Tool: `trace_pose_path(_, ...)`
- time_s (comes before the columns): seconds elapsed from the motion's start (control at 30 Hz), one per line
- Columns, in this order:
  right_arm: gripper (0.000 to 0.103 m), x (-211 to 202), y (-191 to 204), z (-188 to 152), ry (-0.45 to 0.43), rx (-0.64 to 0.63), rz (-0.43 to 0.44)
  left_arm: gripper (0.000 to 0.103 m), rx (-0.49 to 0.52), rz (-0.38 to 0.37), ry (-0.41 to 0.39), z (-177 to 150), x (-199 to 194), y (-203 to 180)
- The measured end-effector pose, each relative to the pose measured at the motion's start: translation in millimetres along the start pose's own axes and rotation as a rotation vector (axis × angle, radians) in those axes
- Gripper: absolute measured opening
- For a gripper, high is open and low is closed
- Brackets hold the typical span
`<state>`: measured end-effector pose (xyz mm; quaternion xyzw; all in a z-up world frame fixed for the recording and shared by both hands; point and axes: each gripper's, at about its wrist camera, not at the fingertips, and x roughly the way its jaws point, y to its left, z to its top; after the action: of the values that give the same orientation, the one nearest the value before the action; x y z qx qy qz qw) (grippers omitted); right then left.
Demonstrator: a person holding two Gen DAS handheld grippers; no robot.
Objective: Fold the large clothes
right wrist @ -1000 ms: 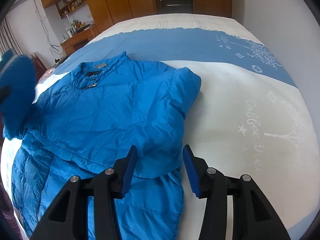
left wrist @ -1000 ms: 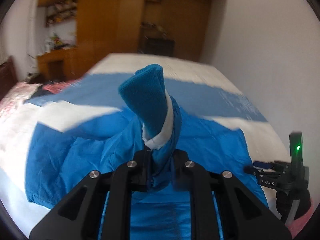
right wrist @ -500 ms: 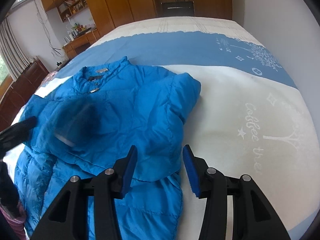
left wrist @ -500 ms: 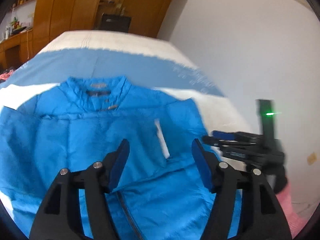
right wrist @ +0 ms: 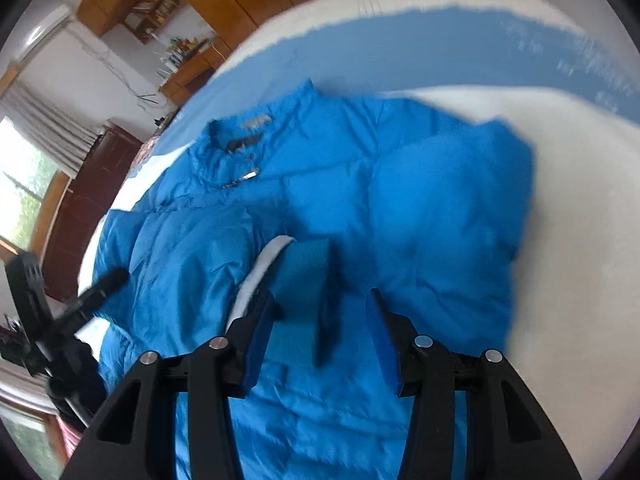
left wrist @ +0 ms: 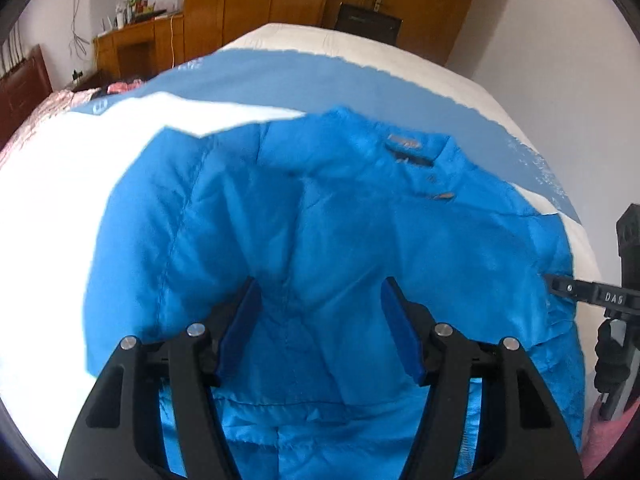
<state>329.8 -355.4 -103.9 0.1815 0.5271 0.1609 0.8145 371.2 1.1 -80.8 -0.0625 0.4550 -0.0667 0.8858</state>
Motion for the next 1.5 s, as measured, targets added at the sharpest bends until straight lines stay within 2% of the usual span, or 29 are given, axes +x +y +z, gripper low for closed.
trace_pose_path(0.03, 0.042, 2.7, 3.0, 0.9, -0.002, -0.007, 0.001, 0.061, 0.003, 0.002, -0.002, -2.3, 2.8, 0.0)
trace_pose_path(0.07, 0.028, 4.0, 7.2, 0.5, 0.000, -0.023, 0.016, 0.061, 0.010, 0.009, -0.004, -3.0, 5.5, -1.4)
trace_pose_path(0.1, 0.025, 3.7, 11.3, -1.0, -0.006, -0.039, 0.007, 0.061, 0.021, 0.021, -0.005, -2.9, 6.7, -3.7)
trace_pose_path(0.13, 0.014, 1.9, 13.5, -1.9, -0.021, -0.052, -0.015, 0.061, 0.028, 0.029, -0.007, -3.1, 6.8, -5.3)
trace_pose_path(0.17, 0.009, -1.6, 15.0, -2.3, -0.036, -0.064, -0.030, 0.061, 0.034, 0.034, -0.011, -4.0, 4.2, -6.5)
trace_pose_path(0.27, 0.008, -24.6, 7.7, 0.5, -0.103, -0.031, -0.014, 0.061, 0.015, 0.005, -0.045, -1.8, -16.5, -4.1)
trace_pose_path(0.37, 0.008, -51.8, -2.7, 4.4, -0.180, -0.015, -0.086, 0.061, -0.001, 0.029, -0.103, 6.6, -32.3, 2.0)
trace_pose_path(0.43, 0.008, -63.5, -11.5, 2.2, -0.200, 0.006, -0.119, 0.061, -0.005, 0.053, -0.120, 12.0, -35.6, 7.2)
trace_pose_path(0.57, 0.008, -64.5, -30.6, -7.5, -0.178, 0.056, -0.180, 0.061, -0.012, 0.108, -0.093, 17.0, -21.6, 17.6)
trace_pose_path(0.73, 0.010, -40.5, -38.7, -16.4, -0.143, 0.025, -0.252, 0.060, -0.004, 0.128, -0.015, 12.1, 13.0, 28.9)
trace_pose_path(0.87, 0.011, -37.3, -36.2, -20.4, -0.166, 0.007, -0.275, 0.060, 0.044, 0.168, -0.025, 7.5, 17.6, 23.0)
trace_pose_path(0.93, 0.012, -46.1, -37.8, -23.4, -0.204, 0.030, -0.249, 0.060, 0.022, 0.160, -0.024, 8.8, 14.7, 26.3)
trace_pose_path(1.0, 0.012, -64.9, -31.4, -28.6, -0.279, 0.031, -0.241, 0.055, 0.005, 0.173, -0.042, 10.2, 3.0, 25.0)
trace_pose_path(1.07, 0.014, -82.9, -13.8, -28.6, -0.381, -0.016, -0.286, 0.055, 0.002, 0.156, -0.079, 12.1, -10.9, 16.6)
trace_pose_path(1.13, 0.014, -87.1, 9.2, -29.7, -0.431, -0.081, -0.284, 0.055, 0.005, 0.132, -0.113, 14.3, -24.3, 5.2)
trace_pose_path(1.23, 0.014, -62.5, 39.6, -26.6, -0.394, -0.153, -0.276, 0.055, 0.037, 0.118, -0.136, 17.6, -28.4, -22.2)
trace_pose_path(1.33, 0.014, -27.5, 59.0, -26.5, -0.336, -0.207, -0.298, 0.055, 0.060, 0.099, -0.125, 16.5, -14.1, -38.8)
trace_pose_path(1.5, 0.013, 12.8, 55.8, -28.3, -0.249, -0.255, -0.346, 0.056, 0.096, 0.089, -0.043, -0.6, 29.6, -43.5)
